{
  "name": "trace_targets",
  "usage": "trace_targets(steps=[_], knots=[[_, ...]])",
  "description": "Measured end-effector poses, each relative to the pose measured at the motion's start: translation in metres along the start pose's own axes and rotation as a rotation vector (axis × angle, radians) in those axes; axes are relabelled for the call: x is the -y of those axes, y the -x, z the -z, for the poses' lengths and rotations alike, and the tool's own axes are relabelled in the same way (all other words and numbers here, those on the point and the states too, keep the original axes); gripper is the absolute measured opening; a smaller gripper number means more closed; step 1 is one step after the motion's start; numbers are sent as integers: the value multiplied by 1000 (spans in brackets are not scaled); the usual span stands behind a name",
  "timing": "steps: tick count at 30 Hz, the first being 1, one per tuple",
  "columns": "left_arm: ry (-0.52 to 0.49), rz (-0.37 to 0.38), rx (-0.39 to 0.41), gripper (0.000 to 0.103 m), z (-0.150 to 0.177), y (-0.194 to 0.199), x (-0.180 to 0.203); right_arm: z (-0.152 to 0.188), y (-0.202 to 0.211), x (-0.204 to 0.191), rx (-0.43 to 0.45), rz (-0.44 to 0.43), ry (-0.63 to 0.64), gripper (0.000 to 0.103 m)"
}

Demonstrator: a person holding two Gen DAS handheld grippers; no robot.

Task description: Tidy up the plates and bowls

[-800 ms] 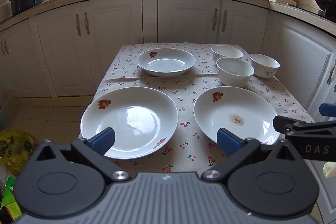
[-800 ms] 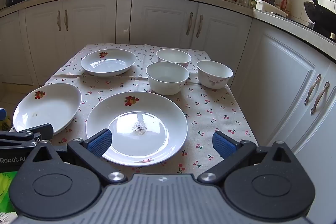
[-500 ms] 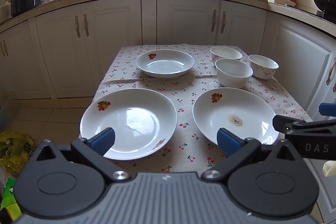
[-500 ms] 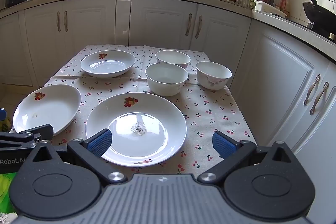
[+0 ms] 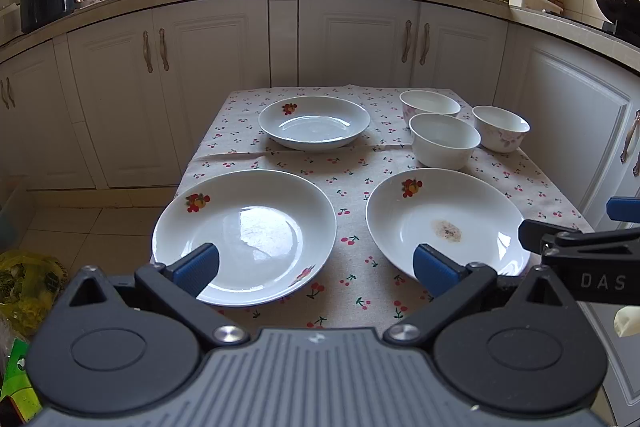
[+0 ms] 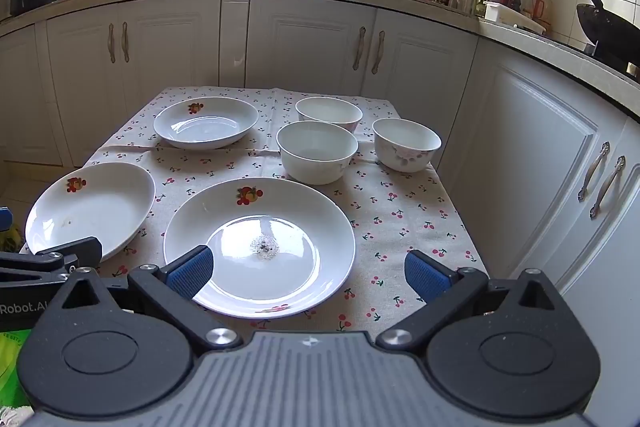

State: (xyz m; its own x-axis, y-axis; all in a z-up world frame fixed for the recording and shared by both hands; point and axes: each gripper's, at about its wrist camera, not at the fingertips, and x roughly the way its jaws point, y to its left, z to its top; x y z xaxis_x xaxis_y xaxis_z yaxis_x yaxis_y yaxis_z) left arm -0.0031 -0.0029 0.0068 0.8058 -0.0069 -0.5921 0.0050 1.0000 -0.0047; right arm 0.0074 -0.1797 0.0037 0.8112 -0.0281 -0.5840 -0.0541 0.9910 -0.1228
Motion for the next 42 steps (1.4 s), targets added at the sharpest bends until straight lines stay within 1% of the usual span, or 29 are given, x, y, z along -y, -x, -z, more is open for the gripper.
trace_targets(steps=[42], knots=[[-2,3,10,102,-7,8,1,-4,2,0,5,3,-1,103]])
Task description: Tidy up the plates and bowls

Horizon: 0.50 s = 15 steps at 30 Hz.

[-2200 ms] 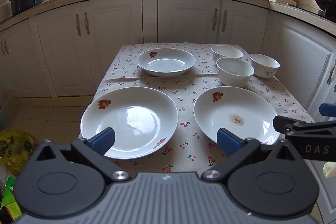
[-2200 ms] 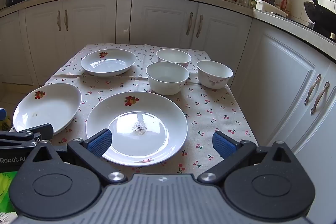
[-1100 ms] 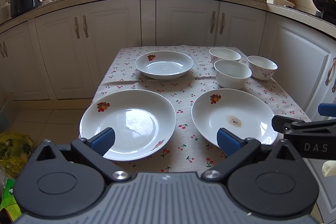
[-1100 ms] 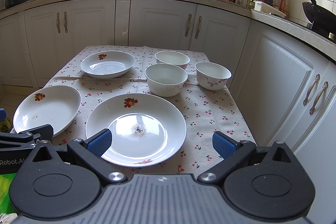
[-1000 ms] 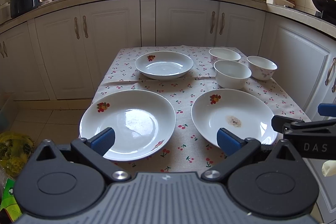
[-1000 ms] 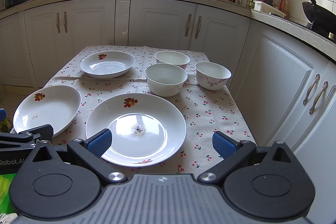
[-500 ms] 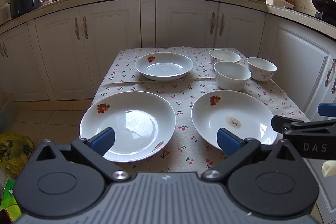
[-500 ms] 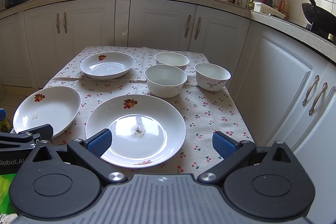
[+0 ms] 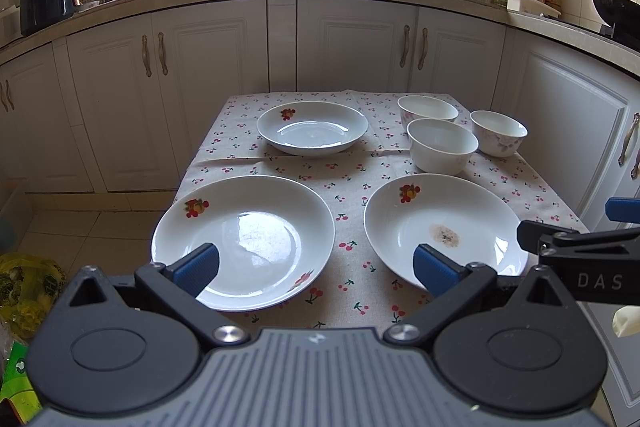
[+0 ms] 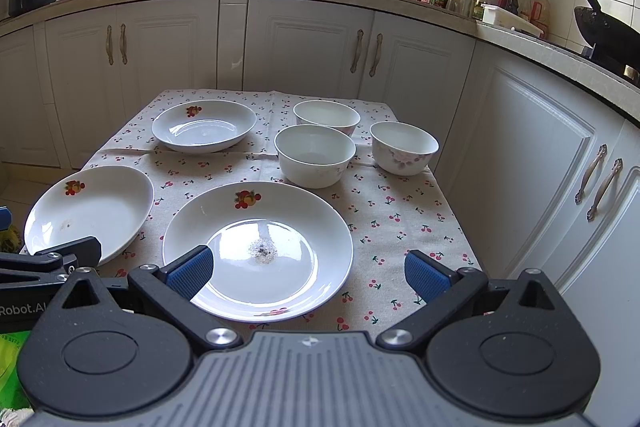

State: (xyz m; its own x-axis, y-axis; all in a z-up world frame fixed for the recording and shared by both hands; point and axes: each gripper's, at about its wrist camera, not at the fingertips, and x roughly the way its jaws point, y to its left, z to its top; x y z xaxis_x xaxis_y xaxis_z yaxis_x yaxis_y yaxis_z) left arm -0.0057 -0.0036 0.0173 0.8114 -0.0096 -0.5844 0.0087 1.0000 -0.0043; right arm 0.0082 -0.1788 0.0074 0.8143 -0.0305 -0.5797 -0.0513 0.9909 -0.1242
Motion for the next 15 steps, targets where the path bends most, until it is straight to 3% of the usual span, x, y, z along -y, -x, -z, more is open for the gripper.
trace_targets(steps=[15], knots=[[0,16,7,102,2,-4,-1,0,2,0,1,12,3,103]])
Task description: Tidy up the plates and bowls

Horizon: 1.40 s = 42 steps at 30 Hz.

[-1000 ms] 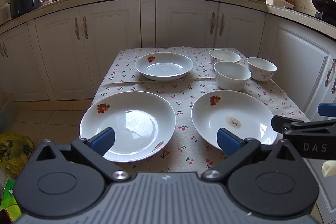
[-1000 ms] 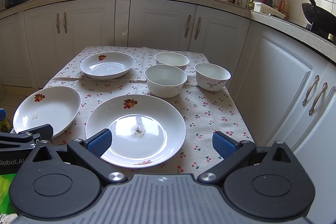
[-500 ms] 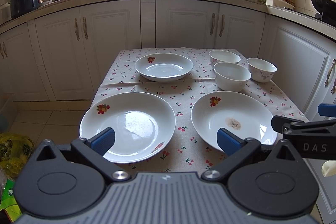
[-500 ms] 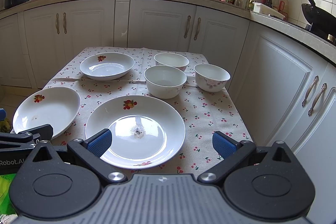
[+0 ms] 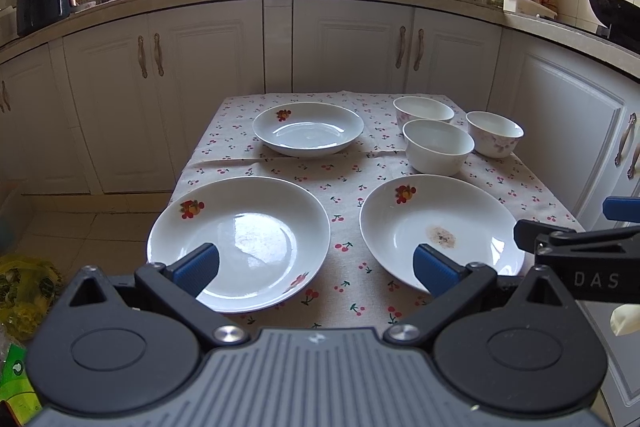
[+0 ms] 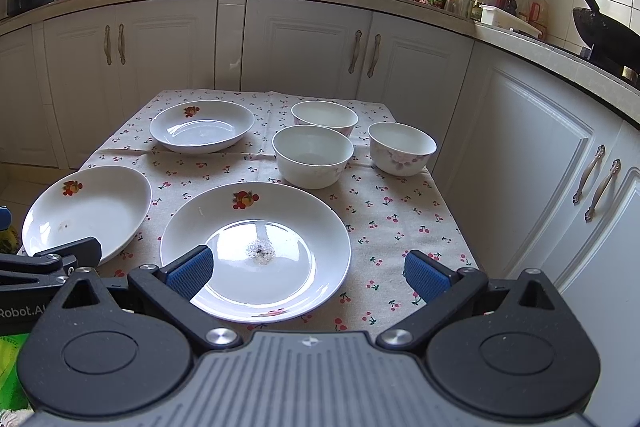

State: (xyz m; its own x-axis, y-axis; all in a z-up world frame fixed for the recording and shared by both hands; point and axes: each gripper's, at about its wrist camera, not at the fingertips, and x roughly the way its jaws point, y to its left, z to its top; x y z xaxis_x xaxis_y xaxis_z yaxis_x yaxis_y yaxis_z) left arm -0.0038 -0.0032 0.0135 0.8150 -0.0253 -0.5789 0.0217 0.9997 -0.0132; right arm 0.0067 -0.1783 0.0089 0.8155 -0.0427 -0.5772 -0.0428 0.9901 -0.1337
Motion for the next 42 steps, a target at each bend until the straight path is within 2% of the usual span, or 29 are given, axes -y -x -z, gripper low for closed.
trace_targets(steps=[14,22,29,33,39,42], knots=[[-6,18,5,102,1,-7,-3,-4,-7,-6,-3,7,32,103],[-8,47,-3,102,-4,-20,-11,-14,-22,-8,-24,-17,52,103],[-41,55,40,102,-8,-37,-31,-35,-45,-11,-22,-33,95,103],[-39,110,63,102,-6,-44,-55,-50,-59,-16,-6,-112,90,103],[-39,200,42,102,2,-48,-93,-69,-81,-36,18,-347,93,103],[-45,197,0,102,10,-54,-113,-77,-95,-54,-6,-435,120,103]])
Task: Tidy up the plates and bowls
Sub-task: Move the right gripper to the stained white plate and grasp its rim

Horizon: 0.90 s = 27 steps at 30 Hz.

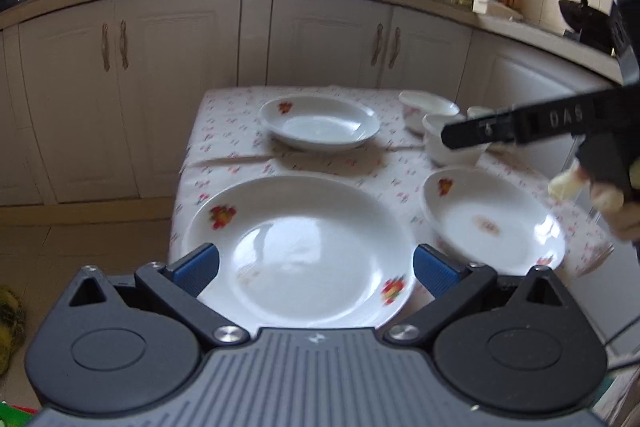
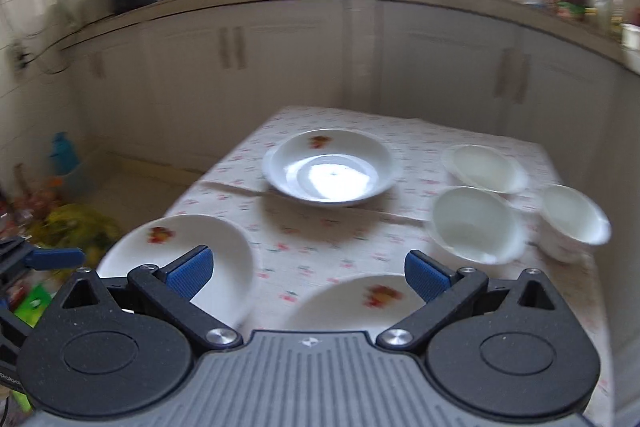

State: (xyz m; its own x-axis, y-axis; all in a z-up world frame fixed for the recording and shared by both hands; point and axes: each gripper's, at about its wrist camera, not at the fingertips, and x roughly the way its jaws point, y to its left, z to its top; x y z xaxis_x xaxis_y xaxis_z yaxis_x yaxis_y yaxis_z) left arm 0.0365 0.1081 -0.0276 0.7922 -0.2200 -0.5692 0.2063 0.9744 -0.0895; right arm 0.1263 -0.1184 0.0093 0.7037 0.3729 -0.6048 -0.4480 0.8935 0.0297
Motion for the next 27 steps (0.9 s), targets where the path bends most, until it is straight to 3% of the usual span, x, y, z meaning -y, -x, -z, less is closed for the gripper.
trace_targets(steps=[3,8,15,18,22,27], knots=[[-28,-13,-45,102,13,-3,-16,-7,-25,-12,-47,-62,35,103],[-70,53,-97,102,27,-10,-33,-12,-66,-29,-139,-142,84,103],[-156,161,-135,102,25,-20,-41,-13,-103,-28,-245,-222,9,103],[-159,214,-148,102,24,-25,-46,-14,-115,-28,-282,-243,-16,98],[-197,227,-157,102,24,-32,-46,-11,-130,-28,-337,-268,-30,84],[-234,251,-165,102,21,-41,-46,-12,-135,-31,-354,-290,-21,78]])
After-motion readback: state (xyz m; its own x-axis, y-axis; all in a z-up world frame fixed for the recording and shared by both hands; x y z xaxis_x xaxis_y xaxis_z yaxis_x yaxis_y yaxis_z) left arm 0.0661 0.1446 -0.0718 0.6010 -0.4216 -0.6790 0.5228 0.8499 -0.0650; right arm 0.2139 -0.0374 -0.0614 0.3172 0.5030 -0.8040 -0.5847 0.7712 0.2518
